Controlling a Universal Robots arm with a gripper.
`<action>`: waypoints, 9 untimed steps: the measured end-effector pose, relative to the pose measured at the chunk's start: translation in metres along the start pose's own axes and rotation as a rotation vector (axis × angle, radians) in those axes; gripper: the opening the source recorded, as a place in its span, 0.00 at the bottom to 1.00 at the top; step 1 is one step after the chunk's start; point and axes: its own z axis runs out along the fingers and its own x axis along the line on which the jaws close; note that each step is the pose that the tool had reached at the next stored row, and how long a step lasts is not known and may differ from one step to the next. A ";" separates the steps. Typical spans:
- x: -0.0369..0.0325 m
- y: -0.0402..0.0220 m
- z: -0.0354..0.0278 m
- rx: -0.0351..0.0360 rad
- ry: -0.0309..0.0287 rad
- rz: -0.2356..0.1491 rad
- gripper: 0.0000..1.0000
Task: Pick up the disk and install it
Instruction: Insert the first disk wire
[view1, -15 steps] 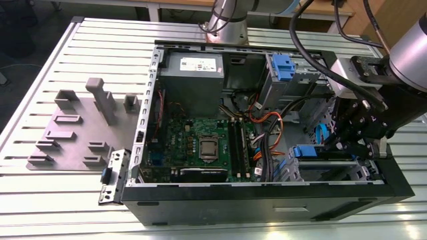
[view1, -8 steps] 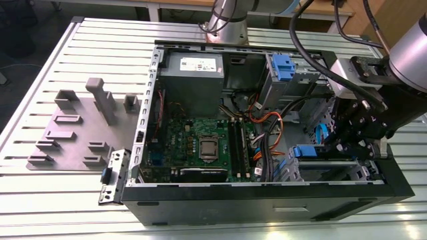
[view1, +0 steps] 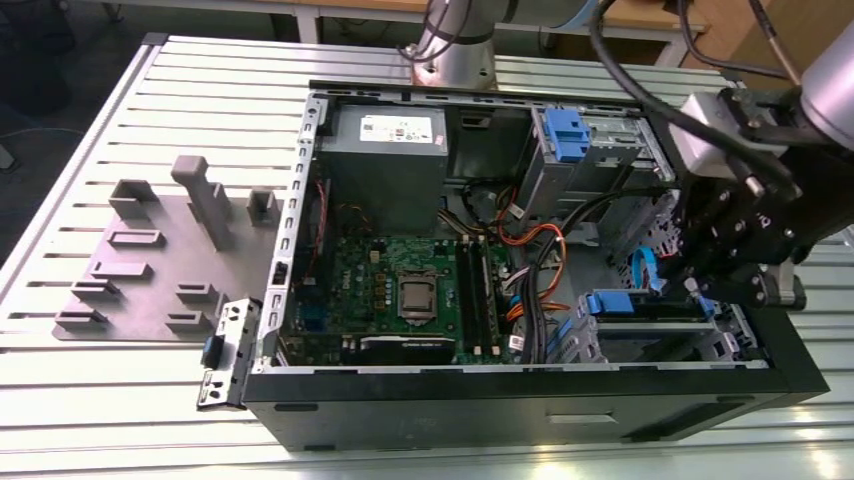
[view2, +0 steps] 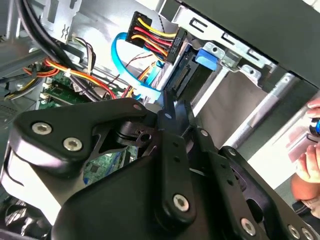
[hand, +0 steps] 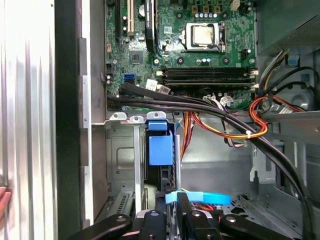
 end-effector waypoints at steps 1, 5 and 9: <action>-0.0001 0.0001 -0.0036 0.0000 0.0001 0.000 0.24; -0.0006 0.0004 -0.0174 0.0000 0.0001 0.000 0.24; -0.0007 -0.0013 -0.0177 0.0000 0.0002 0.000 0.24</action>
